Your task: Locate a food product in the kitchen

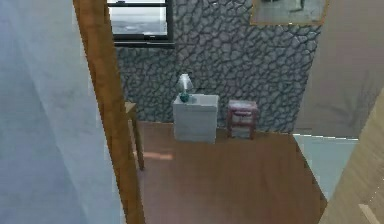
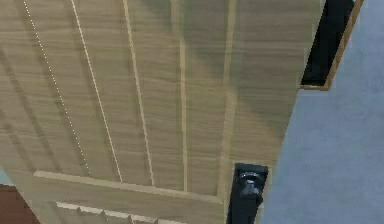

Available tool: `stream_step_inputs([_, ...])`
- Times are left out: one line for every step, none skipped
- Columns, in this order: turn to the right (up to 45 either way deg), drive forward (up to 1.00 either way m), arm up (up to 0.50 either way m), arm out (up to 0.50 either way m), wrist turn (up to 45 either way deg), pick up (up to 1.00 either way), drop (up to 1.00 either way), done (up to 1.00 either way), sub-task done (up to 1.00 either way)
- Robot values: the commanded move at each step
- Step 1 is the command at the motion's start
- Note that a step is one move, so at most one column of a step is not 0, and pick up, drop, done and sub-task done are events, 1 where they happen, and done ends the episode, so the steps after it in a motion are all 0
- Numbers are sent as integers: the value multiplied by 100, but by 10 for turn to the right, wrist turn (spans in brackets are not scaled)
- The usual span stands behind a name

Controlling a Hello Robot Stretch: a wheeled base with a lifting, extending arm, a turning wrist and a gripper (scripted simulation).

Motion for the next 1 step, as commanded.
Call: stream_step_inputs([120,0,0,0,0,0,0,0,0])
